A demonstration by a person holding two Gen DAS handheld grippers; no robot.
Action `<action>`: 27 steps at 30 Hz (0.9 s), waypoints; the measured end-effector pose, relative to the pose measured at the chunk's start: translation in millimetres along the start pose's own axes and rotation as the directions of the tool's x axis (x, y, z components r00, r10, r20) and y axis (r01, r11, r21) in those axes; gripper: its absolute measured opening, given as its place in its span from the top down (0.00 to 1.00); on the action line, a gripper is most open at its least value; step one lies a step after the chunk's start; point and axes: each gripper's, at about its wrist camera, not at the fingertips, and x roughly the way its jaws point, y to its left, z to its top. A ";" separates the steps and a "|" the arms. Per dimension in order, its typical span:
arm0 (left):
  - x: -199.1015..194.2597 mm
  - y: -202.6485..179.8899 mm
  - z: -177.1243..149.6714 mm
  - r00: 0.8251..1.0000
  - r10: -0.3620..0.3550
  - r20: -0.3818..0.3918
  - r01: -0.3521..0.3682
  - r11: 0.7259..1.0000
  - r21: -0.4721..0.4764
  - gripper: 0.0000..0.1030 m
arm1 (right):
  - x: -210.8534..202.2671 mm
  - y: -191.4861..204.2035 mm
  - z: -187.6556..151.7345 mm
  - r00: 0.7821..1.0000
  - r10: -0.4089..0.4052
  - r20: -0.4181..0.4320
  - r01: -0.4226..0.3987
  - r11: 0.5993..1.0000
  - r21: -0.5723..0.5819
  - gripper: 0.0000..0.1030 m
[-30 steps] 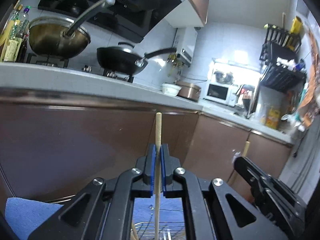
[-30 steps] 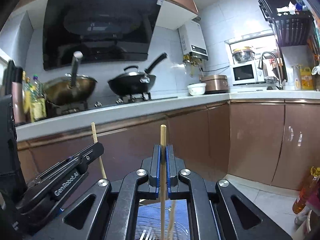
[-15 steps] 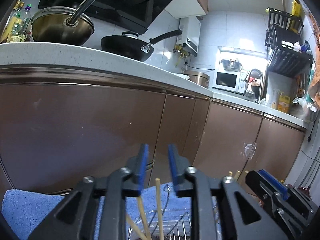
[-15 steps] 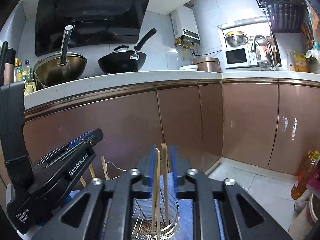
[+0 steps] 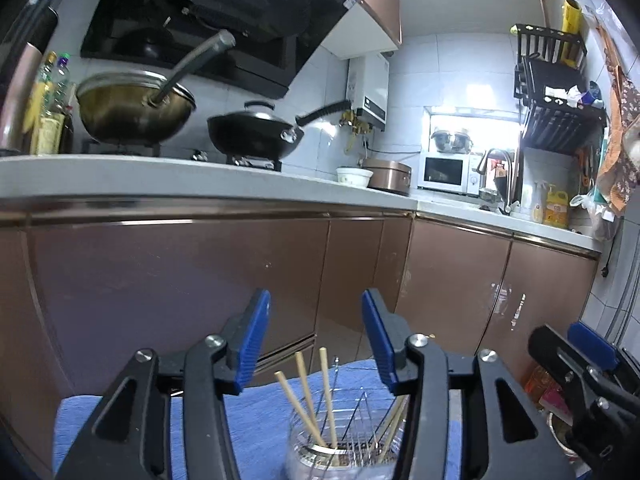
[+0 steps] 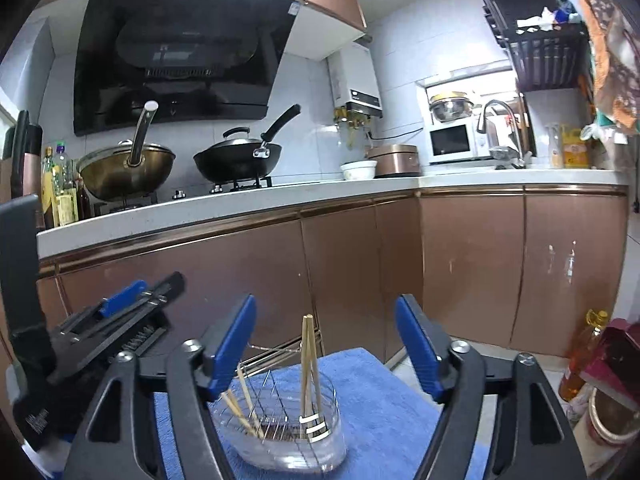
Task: Organize utensils
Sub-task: 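Raise both open tools away from the holder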
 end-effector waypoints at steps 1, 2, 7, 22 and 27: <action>-13.2 2.3 3.3 1.000 0.010 0.010 -0.010 1.000 0.007 0.55 | -7.4 0.3 0.6 1.000 -0.006 -0.002 0.006 1.000 0.001 0.22; -23.5 3.5 5.7 1.000 0.018 0.018 -0.018 1.000 0.015 0.55 | -12.8 0.8 1.5 1.000 -0.013 -0.004 0.013 1.000 -0.001 0.19; -67.6 10.5 21.3 0.998 0.057 0.042 -0.059 0.997 0.046 0.55 | -42.5 1.9 2.5 0.999 -0.027 -0.024 0.027 1.000 0.009 0.08; -169.9 33.0 45.7 0.990 0.132 0.045 -0.135 0.987 0.087 0.40 | -115.2 8.5 1.0 0.997 -0.054 -0.061 0.055 0.998 0.022 0.00; -193.8 37.8 45.9 0.987 0.149 0.053 -0.153 0.984 0.089 0.35 | -139.0 10.0 -0.3 0.996 -0.064 -0.056 0.065 0.998 0.024 0.00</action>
